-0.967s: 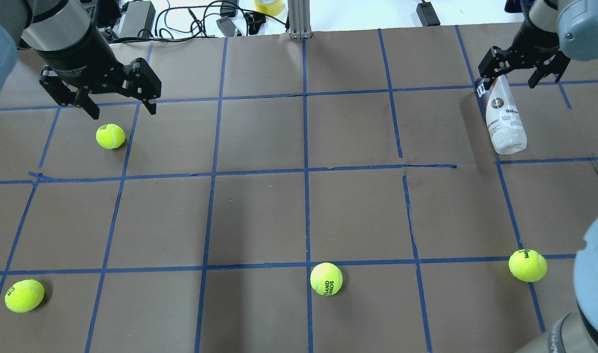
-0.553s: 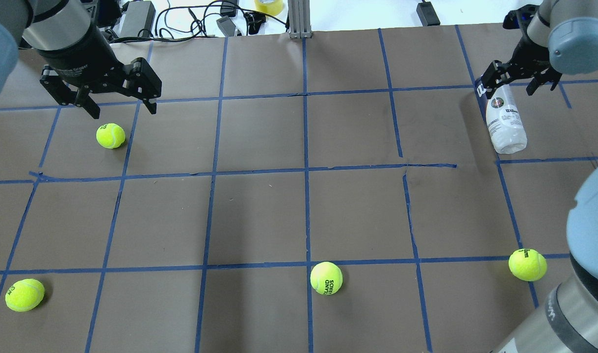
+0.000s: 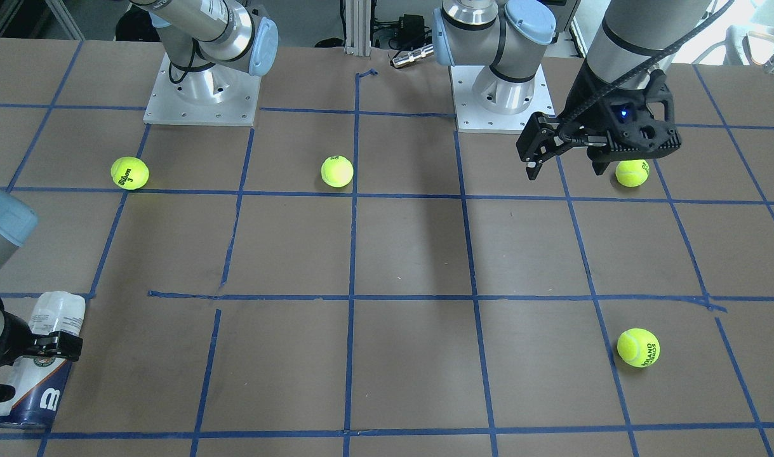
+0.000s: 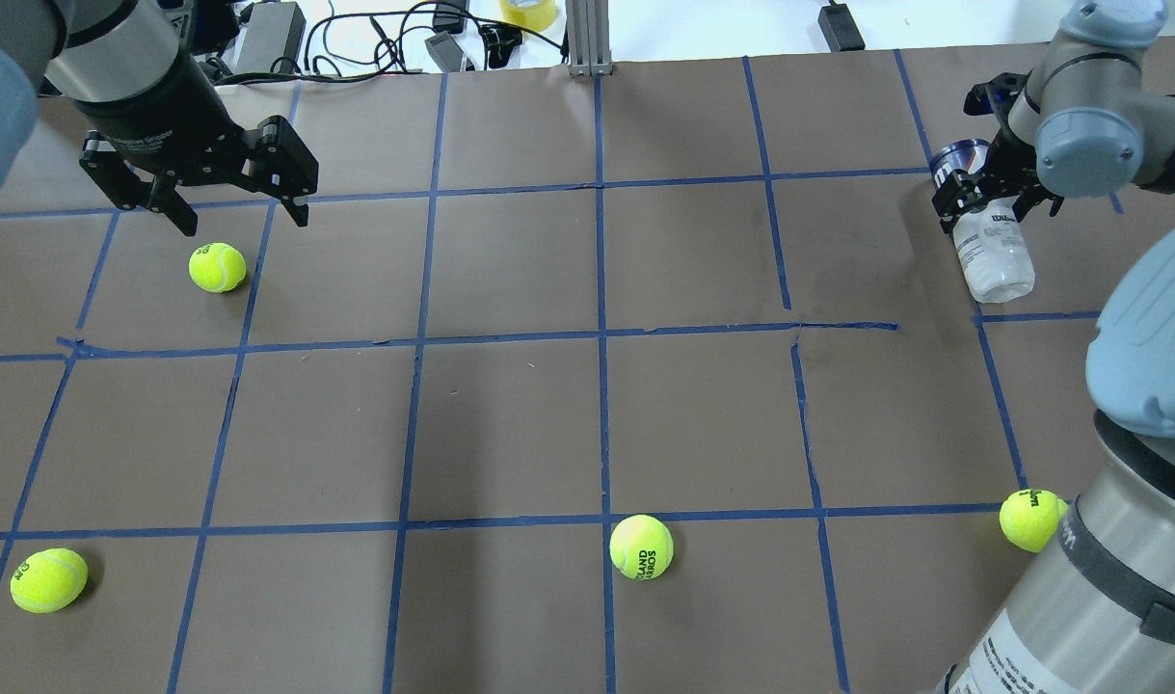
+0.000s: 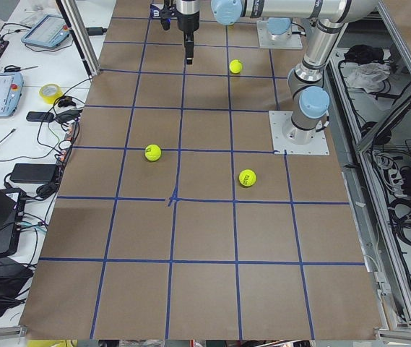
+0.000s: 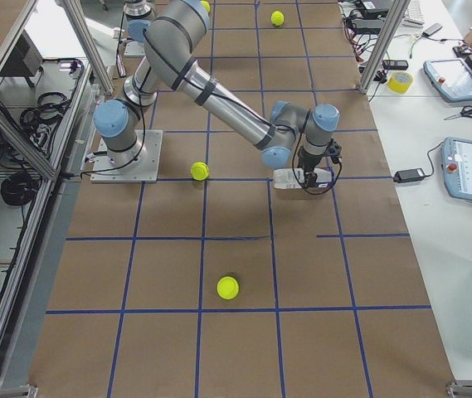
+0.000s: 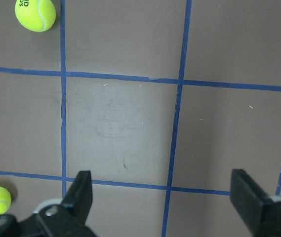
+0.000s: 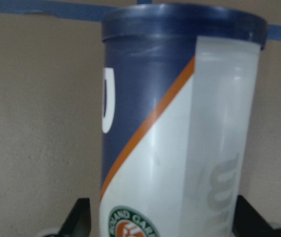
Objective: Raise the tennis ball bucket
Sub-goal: 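Lift the can with the right gripper and carry it toward the table center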
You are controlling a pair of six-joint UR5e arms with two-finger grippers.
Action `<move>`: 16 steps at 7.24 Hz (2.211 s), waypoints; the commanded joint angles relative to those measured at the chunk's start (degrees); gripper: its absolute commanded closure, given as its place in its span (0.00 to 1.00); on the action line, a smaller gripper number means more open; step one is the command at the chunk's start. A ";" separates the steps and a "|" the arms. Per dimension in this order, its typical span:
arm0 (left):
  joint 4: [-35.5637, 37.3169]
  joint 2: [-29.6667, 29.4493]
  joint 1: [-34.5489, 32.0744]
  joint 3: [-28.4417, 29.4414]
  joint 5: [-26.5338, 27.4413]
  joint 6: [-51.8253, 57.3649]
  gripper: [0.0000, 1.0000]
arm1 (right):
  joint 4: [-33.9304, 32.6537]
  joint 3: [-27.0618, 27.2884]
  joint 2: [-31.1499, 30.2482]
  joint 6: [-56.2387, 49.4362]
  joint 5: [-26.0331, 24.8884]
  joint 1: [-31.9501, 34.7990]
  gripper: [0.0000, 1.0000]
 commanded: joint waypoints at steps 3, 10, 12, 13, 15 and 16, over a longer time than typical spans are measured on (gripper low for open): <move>0.68 0.00 0.00 -0.35 0.00 -0.09 0.00 | -0.96 0.00 1.35 -0.47 -0.14 -0.04 0.15; 0.77 -0.17 0.00 -0.53 0.00 0.00 0.00 | 3.86 -1.40 -5.13 2.32 -0.32 7.76 0.18; 0.68 -0.17 0.00 -0.53 0.17 0.00 0.00 | 4.40 -2.45 -5.15 9.94 -0.23 15.13 0.18; 0.59 -0.17 0.09 -0.53 0.17 0.00 0.00 | 6.32 -4.37 -4.81 14.25 -0.15 18.99 0.18; 0.59 -0.44 5.41 -0.44 0.00 4.10 0.00 | 8.10 -7.89 -3.75 16.05 1.60 25.41 0.17; 0.59 -0.35 7.54 -0.44 -0.53 6.92 0.00 | 8.18 -10.08 -1.92 15.27 1.79 28.50 0.16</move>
